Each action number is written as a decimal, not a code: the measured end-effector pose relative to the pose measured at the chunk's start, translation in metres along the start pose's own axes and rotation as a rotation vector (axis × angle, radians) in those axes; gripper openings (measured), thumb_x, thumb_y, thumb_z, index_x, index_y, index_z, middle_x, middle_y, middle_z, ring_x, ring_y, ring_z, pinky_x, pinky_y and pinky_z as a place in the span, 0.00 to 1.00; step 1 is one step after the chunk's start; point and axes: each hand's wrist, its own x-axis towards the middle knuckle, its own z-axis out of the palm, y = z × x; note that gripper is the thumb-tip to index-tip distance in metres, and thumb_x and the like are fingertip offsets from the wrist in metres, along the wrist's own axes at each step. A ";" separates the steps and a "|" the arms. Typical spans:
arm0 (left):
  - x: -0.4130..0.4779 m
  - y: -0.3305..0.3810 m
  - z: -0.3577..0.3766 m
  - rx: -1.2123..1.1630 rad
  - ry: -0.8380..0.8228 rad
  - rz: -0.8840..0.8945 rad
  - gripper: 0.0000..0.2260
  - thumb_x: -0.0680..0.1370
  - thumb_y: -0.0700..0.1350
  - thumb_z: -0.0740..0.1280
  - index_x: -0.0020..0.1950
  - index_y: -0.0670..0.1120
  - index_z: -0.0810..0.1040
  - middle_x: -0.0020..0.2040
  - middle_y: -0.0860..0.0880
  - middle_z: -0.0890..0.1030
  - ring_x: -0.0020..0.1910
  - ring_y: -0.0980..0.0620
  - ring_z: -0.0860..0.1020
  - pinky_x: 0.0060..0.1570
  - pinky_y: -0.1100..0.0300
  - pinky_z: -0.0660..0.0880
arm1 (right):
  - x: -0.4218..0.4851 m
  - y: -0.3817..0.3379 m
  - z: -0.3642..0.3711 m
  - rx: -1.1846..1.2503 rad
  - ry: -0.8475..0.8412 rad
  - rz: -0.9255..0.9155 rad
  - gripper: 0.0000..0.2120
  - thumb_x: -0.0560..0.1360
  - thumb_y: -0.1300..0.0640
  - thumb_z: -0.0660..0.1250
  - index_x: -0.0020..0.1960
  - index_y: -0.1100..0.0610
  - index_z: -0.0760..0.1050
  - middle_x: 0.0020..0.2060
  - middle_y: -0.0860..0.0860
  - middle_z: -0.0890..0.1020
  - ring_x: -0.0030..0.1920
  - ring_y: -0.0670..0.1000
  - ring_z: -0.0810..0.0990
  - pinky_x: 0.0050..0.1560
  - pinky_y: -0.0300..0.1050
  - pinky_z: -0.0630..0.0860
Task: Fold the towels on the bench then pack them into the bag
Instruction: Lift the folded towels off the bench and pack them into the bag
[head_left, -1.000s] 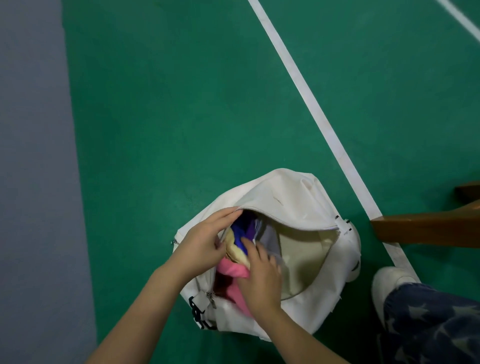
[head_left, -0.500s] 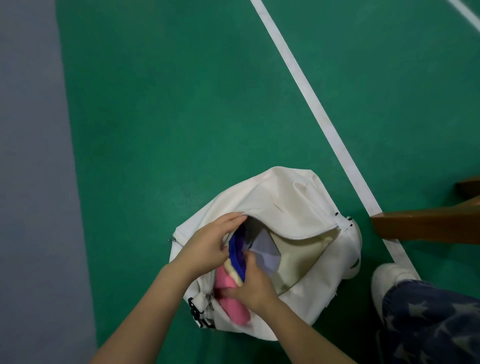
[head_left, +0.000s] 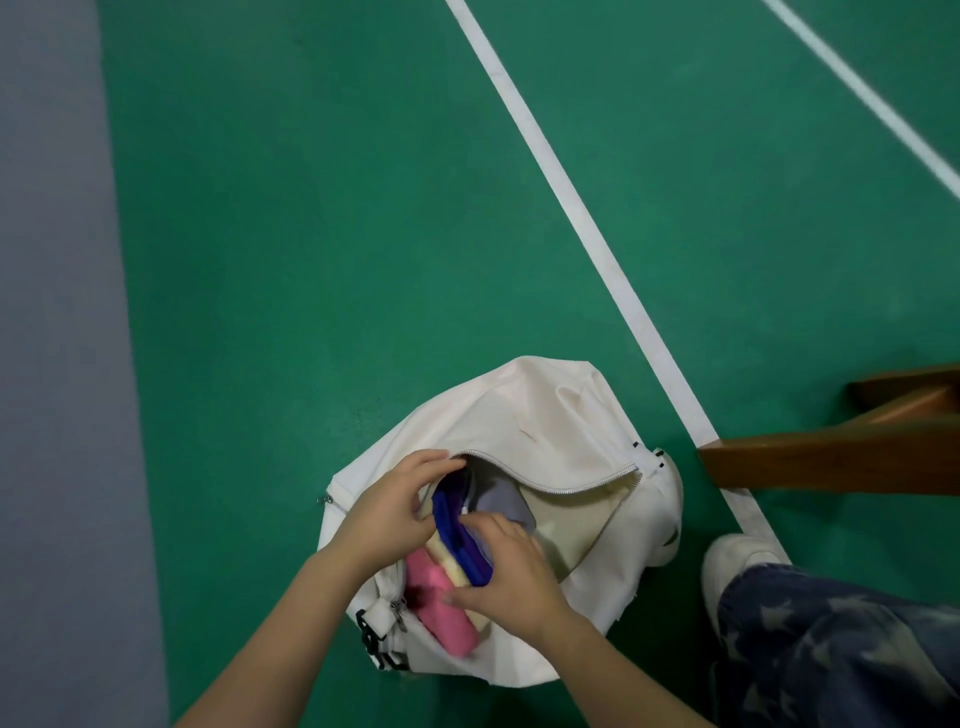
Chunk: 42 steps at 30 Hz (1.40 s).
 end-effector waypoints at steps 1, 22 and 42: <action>-0.003 0.002 -0.002 0.001 0.006 -0.003 0.26 0.72 0.36 0.65 0.62 0.63 0.71 0.65 0.63 0.68 0.38 0.59 0.73 0.38 0.72 0.68 | -0.002 -0.005 -0.006 0.017 0.018 -0.002 0.37 0.65 0.44 0.74 0.70 0.47 0.64 0.64 0.43 0.70 0.64 0.46 0.68 0.67 0.45 0.64; -0.026 0.202 -0.065 0.123 0.298 0.435 0.34 0.63 0.65 0.62 0.68 0.63 0.60 0.71 0.62 0.61 0.74 0.53 0.60 0.73 0.50 0.56 | -0.113 -0.084 -0.213 0.134 0.533 -0.219 0.35 0.67 0.46 0.75 0.70 0.49 0.67 0.68 0.45 0.71 0.69 0.45 0.67 0.70 0.46 0.64; -0.046 0.525 0.055 0.210 0.183 1.057 0.37 0.64 0.64 0.62 0.71 0.50 0.69 0.72 0.47 0.68 0.72 0.47 0.64 0.71 0.48 0.59 | -0.372 0.011 -0.412 -0.095 1.192 -0.195 0.32 0.65 0.50 0.77 0.67 0.54 0.72 0.64 0.49 0.75 0.65 0.48 0.71 0.67 0.42 0.65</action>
